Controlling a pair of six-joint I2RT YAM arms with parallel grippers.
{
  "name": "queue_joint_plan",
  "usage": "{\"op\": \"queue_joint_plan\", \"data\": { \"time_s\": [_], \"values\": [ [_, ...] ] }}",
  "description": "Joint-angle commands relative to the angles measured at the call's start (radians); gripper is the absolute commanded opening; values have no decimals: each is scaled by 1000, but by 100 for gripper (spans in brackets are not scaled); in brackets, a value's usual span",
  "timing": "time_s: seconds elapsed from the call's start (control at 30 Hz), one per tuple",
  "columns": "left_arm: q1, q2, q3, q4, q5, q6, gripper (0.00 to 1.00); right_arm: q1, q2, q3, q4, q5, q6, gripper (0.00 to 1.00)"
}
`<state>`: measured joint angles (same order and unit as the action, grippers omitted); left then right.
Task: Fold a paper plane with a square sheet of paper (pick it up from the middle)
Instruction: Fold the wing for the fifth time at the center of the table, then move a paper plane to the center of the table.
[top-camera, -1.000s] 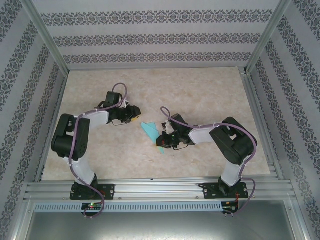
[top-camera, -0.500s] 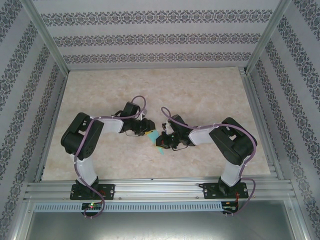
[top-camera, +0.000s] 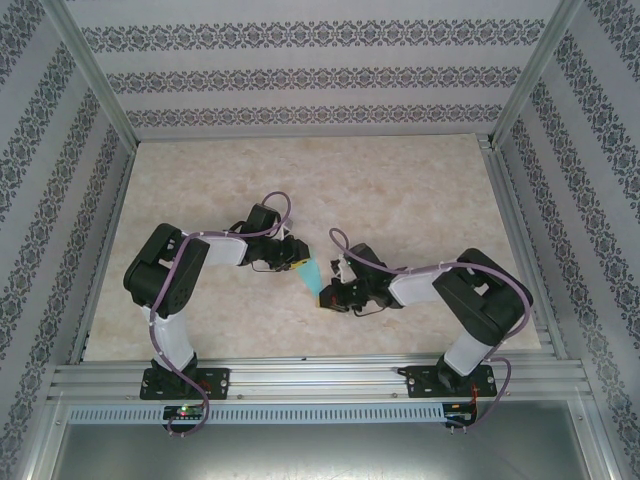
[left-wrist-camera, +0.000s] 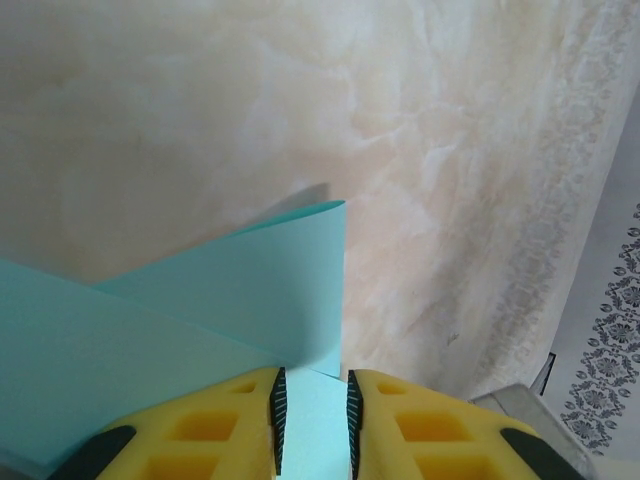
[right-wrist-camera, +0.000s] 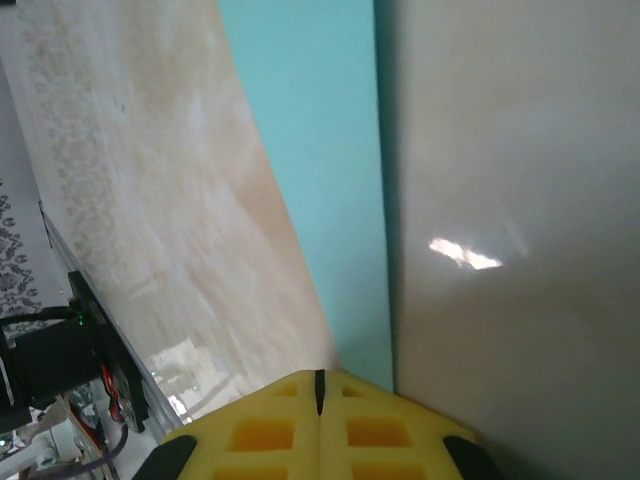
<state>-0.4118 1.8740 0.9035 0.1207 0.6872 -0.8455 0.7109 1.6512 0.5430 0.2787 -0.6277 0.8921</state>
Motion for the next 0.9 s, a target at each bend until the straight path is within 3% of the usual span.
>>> {"op": "queue_joint_plan", "data": {
  "time_s": [0.0, 0.13, 0.3, 0.5, 0.57, 0.67, 0.87],
  "values": [
    [18, 53, -1, -45, -88, 33, 28, 10, -34, -71, -114, -1, -5, 0],
    [12, 6, 18, -65, -69, 55, 34, -17, -149, -58, -144, 29, -17, 2],
    [-21, -118, 131, -296, -156, 146, 46, -71, -291, 3, -348, 247, -104, 13],
    [-89, -241, 263, -724, -542, 145, 62, -146, -363, 33, -392, 391, -136, 30],
    [-137, -244, 304, -824, -635, 122, 72, -155, -363, 43, -382, 410, -145, 39],
    [-217, -193, 391, -939, -707, 94, 74, -166, -341, 60, -351, 413, -147, 46],
    [-278, -50, 499, -1030, -758, 28, 79, -170, -260, 81, -247, 352, -118, 48]
  ]
}}
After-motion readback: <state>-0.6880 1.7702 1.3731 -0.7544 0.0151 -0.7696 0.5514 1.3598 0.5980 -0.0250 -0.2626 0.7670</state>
